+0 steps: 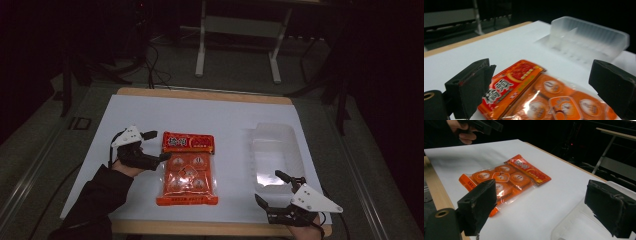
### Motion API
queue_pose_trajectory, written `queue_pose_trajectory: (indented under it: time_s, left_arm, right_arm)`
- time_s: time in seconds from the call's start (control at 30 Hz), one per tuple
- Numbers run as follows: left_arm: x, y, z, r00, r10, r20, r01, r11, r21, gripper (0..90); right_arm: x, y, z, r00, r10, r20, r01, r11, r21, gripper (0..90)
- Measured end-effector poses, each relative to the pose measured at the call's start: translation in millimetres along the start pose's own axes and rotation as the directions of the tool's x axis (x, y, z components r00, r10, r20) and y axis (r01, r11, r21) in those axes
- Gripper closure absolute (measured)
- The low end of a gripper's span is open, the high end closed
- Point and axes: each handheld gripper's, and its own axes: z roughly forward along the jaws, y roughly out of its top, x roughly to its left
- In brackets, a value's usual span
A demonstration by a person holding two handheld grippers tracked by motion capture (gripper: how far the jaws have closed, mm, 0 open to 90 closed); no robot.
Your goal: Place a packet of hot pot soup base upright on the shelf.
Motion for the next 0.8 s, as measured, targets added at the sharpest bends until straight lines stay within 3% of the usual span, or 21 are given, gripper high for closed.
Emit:
queue_pose_trajectory:
  time_s: [0.3, 0.47, 0.8]
  left_arm:
    - [20.6, -12.6, 26.4, 0.9992, -0.039, -0.008, 0.039, 0.9967, 0.07, 4.9]
    - [31.0, -18.1, 38.7, 0.9983, -0.043, -0.04, 0.047, 0.9932, 0.106, 9.1]
    - [57.7, -31.1, 56.5, 0.9846, -0.112, -0.134, 0.134, 0.9762, 0.171, 21.7]
  right_arm:
    - [-0.9, -1.5, 0.6, 1.0, 0.003, -0.003, -0.003, 1.0, 0.0, 10.6]
    - [-0.3, -2.1, 2.1, 1.0, 0.002, -0.01, -0.002, 1.0, 0.008, 10.6]
    - [-0.2, -3.7, 3.8, 0.9997, 0.008, -0.023, -0.008, 1.0, 0.019, 10.6]
